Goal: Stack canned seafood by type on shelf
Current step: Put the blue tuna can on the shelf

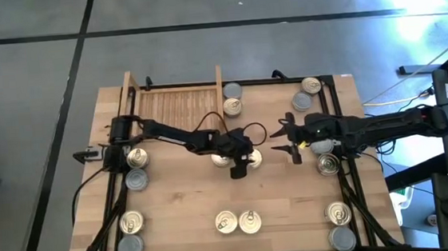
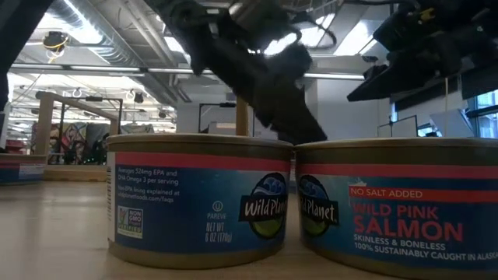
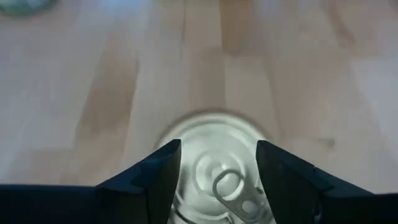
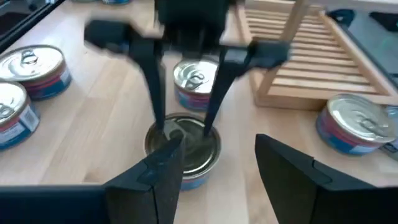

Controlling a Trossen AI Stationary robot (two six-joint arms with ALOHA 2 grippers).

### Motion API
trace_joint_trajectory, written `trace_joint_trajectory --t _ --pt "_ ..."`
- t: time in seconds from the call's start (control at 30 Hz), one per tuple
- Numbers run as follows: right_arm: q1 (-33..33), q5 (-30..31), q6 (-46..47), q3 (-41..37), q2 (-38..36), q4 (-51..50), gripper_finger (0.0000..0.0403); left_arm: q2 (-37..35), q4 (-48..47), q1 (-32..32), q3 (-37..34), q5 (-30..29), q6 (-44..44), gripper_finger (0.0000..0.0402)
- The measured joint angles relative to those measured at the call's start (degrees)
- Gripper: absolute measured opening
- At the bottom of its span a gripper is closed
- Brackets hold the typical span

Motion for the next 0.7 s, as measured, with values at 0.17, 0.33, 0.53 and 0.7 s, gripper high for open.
trace_joint_trajectory --t 0.17,0.33,0.53,0.7 --pt "3.79 0.13 -0.07 0.00 4.86 0.26 0.0221 0.45 -0.79 0.42 -1.75 -0.01 0.96 0.0207" --pt "8.63 3.66 -2.30 -0.02 12.73 7.18 0.0277 -0.65 -0.70 0.74 -2.33 0.00 0.15 0.0207" --pt "12.05 7.37 -11.77 0.00 19.90 13.93 0.0314 -1.96 -0.82 0.66 -2.49 0.00 1.55 0.0207" --pt "11.82 7.65 -13.08 0.08 23.94 16.69 0.0316 -0.39 4.60 0.84 -6.49 1.52 3.15 0.0207"
